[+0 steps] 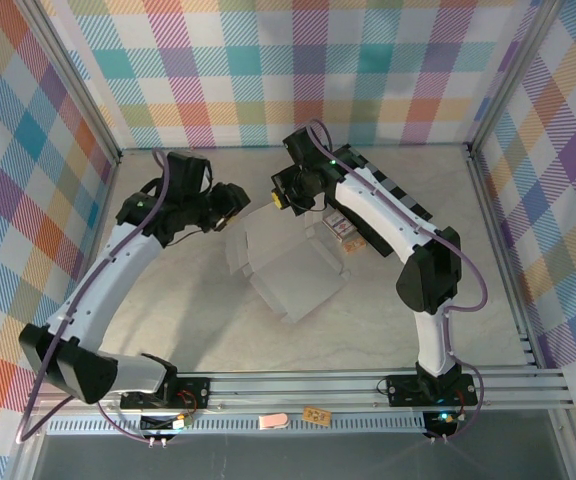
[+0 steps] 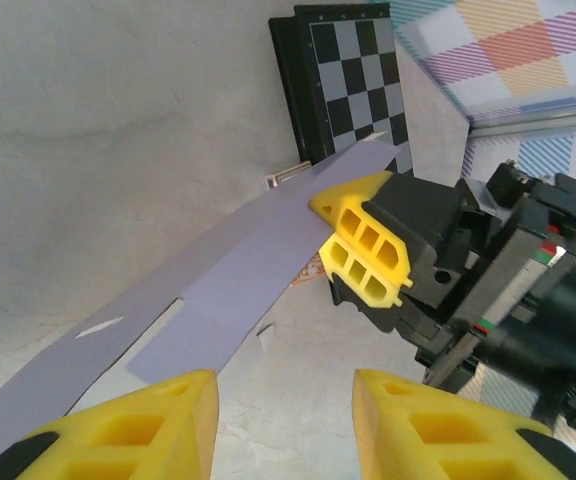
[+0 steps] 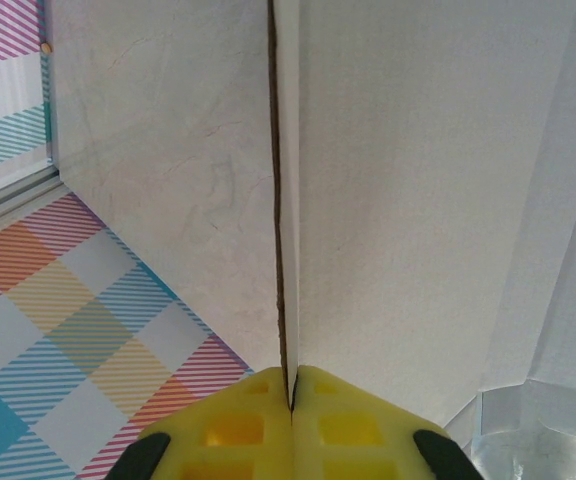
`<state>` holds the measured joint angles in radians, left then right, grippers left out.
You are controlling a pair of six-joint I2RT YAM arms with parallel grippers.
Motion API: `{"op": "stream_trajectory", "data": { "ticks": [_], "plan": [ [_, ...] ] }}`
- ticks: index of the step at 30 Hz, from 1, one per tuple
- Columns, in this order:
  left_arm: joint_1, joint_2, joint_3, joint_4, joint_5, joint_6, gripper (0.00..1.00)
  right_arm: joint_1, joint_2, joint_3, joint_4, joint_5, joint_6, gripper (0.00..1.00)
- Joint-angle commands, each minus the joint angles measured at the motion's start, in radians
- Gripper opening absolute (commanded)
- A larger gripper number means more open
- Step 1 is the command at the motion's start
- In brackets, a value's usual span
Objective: Fold the paper box
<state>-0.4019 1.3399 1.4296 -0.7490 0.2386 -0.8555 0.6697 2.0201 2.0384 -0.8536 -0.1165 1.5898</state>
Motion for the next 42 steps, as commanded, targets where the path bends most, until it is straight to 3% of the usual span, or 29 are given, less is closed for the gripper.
{"op": "stream_trajectory", "data": {
  "ticks": [1,8,16,27,42],
  "plan": [
    [0.008,0.010,-0.012,0.072,0.032,-0.029,0.39,0.000,-0.030,0.032,0.002,-0.015,0.008,0.00],
    [0.005,0.026,-0.026,0.063,0.057,-0.026,0.38,0.001,-0.035,0.026,0.011,-0.015,0.018,0.00],
    [0.006,-0.001,0.032,-0.073,-0.077,0.065,0.39,0.001,-0.035,0.024,0.012,-0.024,0.018,0.00],
    [-0.013,0.043,0.004,0.003,0.023,0.001,0.38,0.001,-0.034,0.016,0.029,-0.031,0.024,0.00],
    [-0.042,0.053,-0.005,0.006,0.032,-0.062,0.37,-0.002,-0.031,0.017,0.035,-0.031,0.029,0.00]
  ]
}}
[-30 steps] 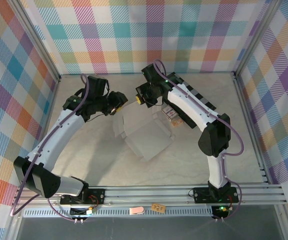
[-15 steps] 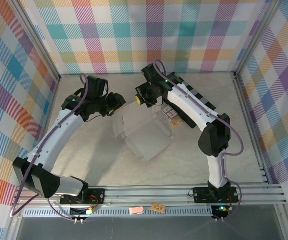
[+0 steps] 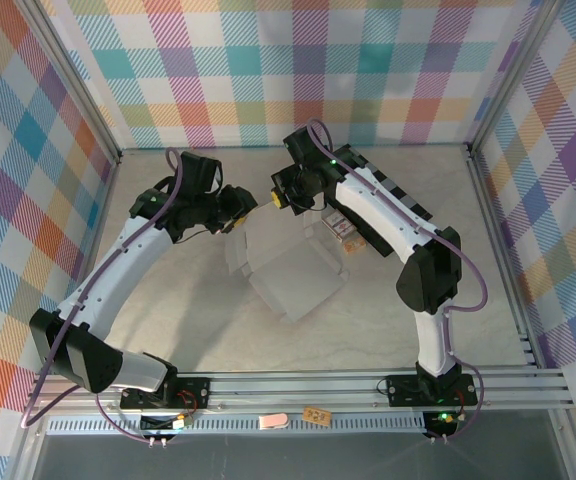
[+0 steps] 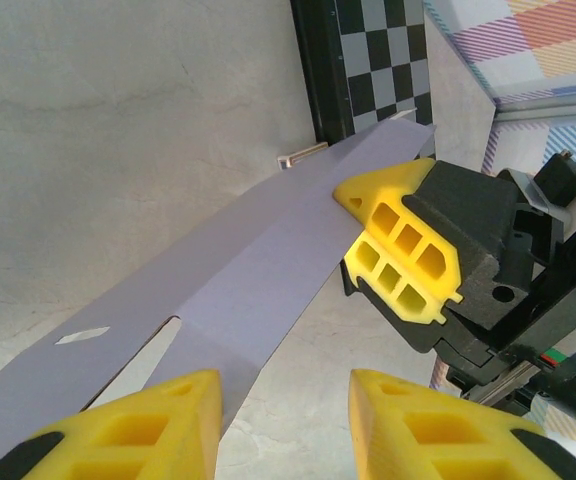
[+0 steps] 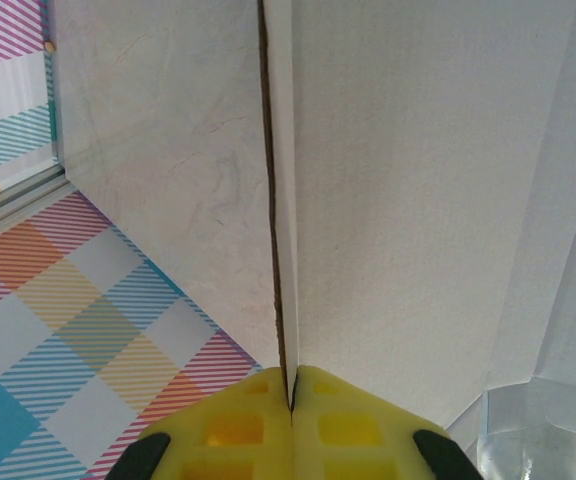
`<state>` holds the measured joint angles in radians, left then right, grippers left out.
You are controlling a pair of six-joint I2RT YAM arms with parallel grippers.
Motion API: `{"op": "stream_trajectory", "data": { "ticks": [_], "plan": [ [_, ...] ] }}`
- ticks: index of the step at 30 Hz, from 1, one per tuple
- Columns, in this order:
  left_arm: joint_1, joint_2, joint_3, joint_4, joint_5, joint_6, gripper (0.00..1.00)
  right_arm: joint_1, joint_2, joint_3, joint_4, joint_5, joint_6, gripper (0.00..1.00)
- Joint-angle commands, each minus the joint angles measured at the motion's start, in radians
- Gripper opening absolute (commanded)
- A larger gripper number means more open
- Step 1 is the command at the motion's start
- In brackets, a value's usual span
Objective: Fold the paper box
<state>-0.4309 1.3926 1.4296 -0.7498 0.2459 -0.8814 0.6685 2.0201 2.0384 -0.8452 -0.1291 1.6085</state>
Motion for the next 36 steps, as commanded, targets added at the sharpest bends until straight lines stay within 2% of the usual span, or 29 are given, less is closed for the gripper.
{"op": "stream_trajectory", "data": {
  "ticks": [1,5,9,19,25,27,32,36],
  "plan": [
    [-0.015,-0.006,-0.003,-0.004,0.024,-0.044,0.37,-0.001,-0.029,0.019,0.027,-0.020,0.010,0.00],
    [-0.017,-0.057,-0.026,-0.028,-0.006,-0.077,0.37,-0.004,-0.029,0.021,0.029,-0.018,0.007,0.00],
    [-0.017,-0.077,-0.068,-0.009,0.015,-0.104,0.38,-0.004,-0.025,0.024,0.032,-0.023,0.006,0.00],
    [-0.022,0.006,-0.040,0.092,0.058,-0.137,0.37,-0.004,-0.021,0.029,0.031,-0.033,0.008,0.00],
    [-0.025,0.023,-0.041,0.119,0.026,-0.143,0.37,-0.005,-0.031,0.025,0.035,-0.043,0.012,0.00],
    [-0.023,0.031,-0.038,0.138,0.009,-0.146,0.34,-0.003,-0.038,0.020,0.035,-0.043,0.013,0.00],
    [-0.023,0.031,-0.060,0.228,-0.027,-0.178,0.11,0.005,-0.065,-0.024,0.049,-0.046,0.025,0.00],
    [-0.022,0.001,-0.104,0.315,-0.066,-0.205,0.02,0.008,-0.100,-0.105,0.114,-0.060,0.071,0.00]
  ]
}}
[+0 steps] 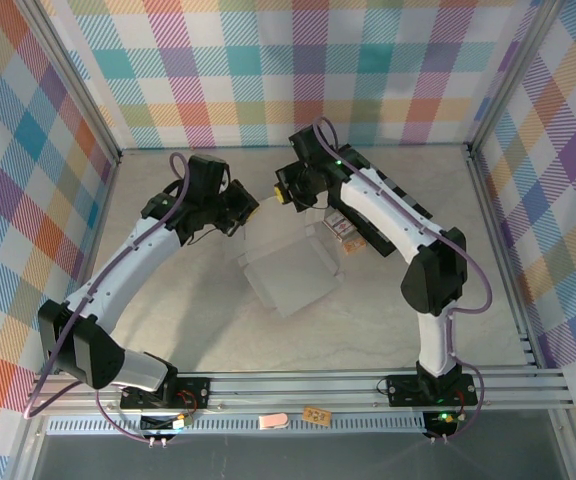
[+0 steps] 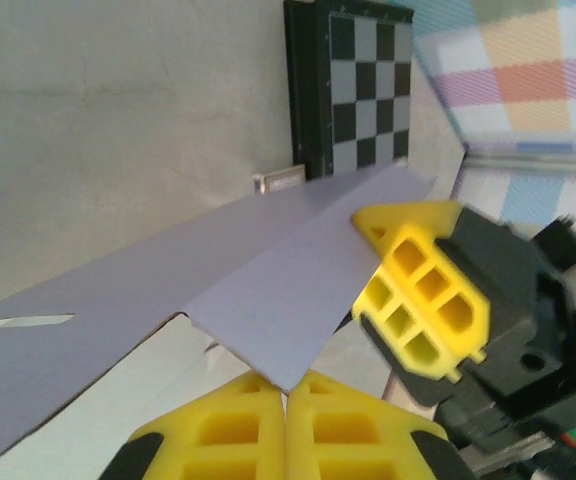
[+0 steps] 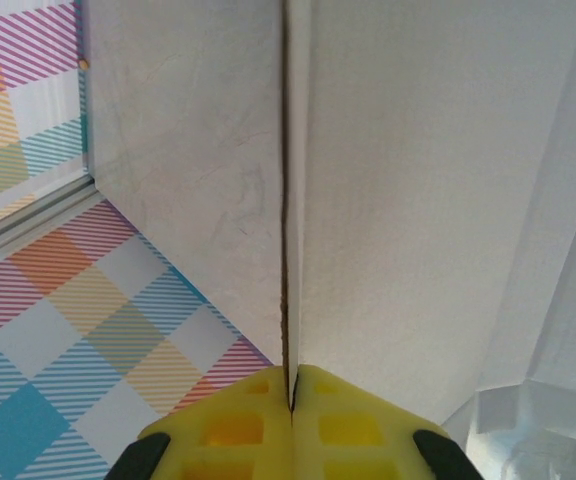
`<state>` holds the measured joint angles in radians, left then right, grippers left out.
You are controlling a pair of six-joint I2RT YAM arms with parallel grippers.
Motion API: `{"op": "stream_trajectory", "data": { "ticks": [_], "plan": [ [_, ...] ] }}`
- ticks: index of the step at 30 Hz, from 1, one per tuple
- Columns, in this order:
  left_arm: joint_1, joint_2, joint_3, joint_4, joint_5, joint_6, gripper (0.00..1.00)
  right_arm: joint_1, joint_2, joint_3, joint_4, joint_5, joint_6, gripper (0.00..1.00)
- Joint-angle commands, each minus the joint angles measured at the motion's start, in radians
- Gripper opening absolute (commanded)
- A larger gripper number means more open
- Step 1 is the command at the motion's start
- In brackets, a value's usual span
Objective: Fold the paper box
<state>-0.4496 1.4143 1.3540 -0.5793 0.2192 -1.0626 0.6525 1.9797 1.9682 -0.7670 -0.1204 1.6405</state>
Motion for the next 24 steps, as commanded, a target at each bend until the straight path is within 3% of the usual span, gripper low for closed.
{"op": "stream_trajectory", "data": {
  "ticks": [1,3,8,10,16,22,24],
  "plan": [
    [-0.002,-0.028,-0.036,0.175,-0.038,-0.024,0.02,0.022,-0.066,-0.047,0.042,-0.066,0.050,0.00],
    [0.006,-0.033,-0.032,0.220,-0.016,-0.006,0.09,0.018,-0.071,-0.042,0.043,-0.058,0.058,0.00],
    [0.051,-0.099,0.011,0.217,-0.003,0.056,0.47,-0.016,-0.079,0.007,0.032,-0.049,0.074,0.00],
    [0.086,-0.136,0.025,0.201,0.003,0.074,0.51,-0.034,-0.091,0.011,0.028,-0.054,0.087,0.00],
    [0.211,-0.225,-0.001,0.180,0.061,0.070,0.45,-0.092,-0.150,0.011,0.031,-0.062,0.137,0.00],
    [0.348,-0.284,-0.203,0.269,0.145,0.046,0.25,-0.161,-0.204,0.008,0.038,-0.081,0.203,0.00],
    [0.364,-0.276,-0.314,0.403,0.206,0.016,0.19,-0.179,-0.215,0.021,0.030,-0.078,0.212,0.00]
  ]
}}
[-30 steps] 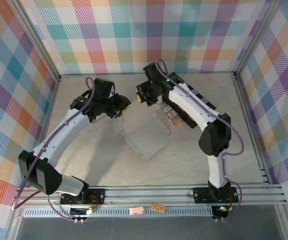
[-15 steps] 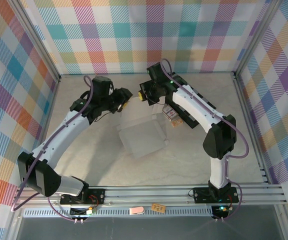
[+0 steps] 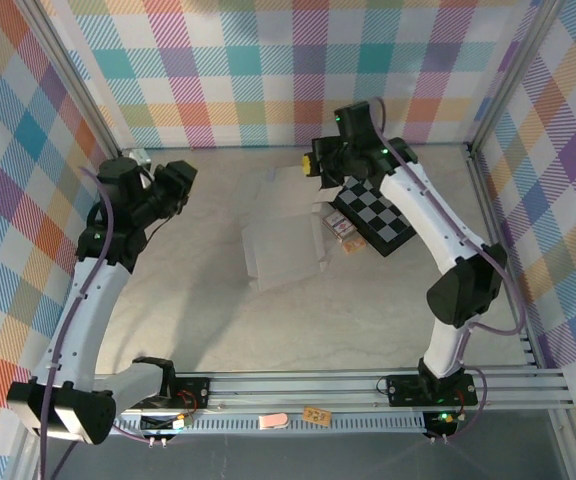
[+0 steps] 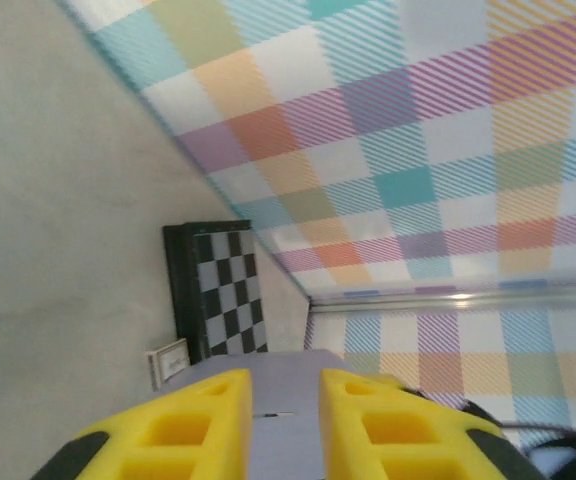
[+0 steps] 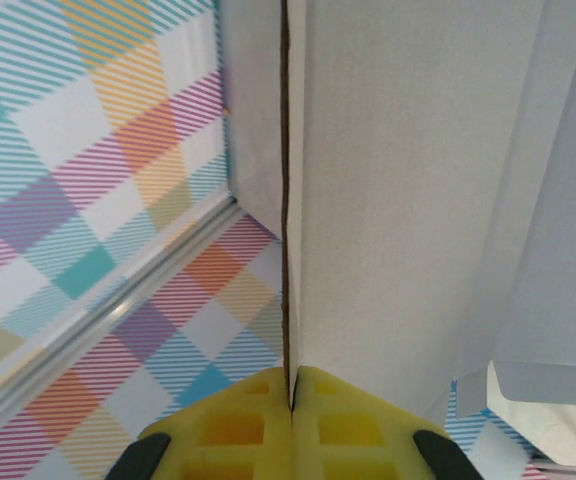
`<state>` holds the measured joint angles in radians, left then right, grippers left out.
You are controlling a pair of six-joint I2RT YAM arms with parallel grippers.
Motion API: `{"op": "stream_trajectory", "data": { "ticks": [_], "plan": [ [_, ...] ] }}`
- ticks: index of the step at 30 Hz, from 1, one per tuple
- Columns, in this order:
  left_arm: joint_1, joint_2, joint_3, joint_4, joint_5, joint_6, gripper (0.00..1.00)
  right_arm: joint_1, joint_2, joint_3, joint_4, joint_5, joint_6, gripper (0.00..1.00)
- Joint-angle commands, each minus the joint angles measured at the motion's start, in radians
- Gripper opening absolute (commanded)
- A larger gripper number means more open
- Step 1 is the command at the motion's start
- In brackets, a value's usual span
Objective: Fold the paper box
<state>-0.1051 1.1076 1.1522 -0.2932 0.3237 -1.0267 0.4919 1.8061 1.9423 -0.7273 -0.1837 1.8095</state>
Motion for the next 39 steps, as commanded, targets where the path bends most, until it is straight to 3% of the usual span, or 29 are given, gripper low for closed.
{"op": "stream_trajectory", "data": {
  "ticks": [1,7,10,15,19,22,25,29,39],
  "plan": [
    [0.022,0.041,-0.171,0.180,0.126,-0.041,0.17,-0.029,-0.044,0.054,-0.018,-0.017,0.050,0.00],
    [0.011,0.179,-0.387,0.677,0.264,-0.201,0.15,-0.055,-0.052,0.001,0.026,-0.056,0.118,0.00],
    [-0.016,0.254,-0.387,0.806,0.288,-0.214,0.20,-0.055,-0.047,-0.010,0.045,-0.063,0.142,0.00],
    [-0.025,0.281,-0.378,0.814,0.250,-0.180,0.27,-0.062,-0.028,0.013,0.031,-0.061,0.144,0.00],
    [0.004,0.192,-0.375,0.667,0.166,-0.094,0.34,-0.065,-0.013,0.024,0.029,-0.065,0.146,0.00],
    [0.028,0.195,-0.342,0.645,0.192,-0.055,0.39,-0.065,-0.004,0.026,0.029,-0.078,0.145,0.00],
    [0.021,0.276,-0.295,0.696,0.277,-0.056,0.39,-0.067,-0.001,0.024,0.029,-0.079,0.144,0.00],
    [0.001,0.313,-0.271,0.734,0.310,-0.052,0.38,-0.066,0.007,0.028,0.031,-0.077,0.148,0.00],
    [-0.059,0.265,-0.272,0.628,0.278,0.040,0.38,-0.065,0.012,0.017,0.049,-0.084,0.166,0.00]
  ]
}}
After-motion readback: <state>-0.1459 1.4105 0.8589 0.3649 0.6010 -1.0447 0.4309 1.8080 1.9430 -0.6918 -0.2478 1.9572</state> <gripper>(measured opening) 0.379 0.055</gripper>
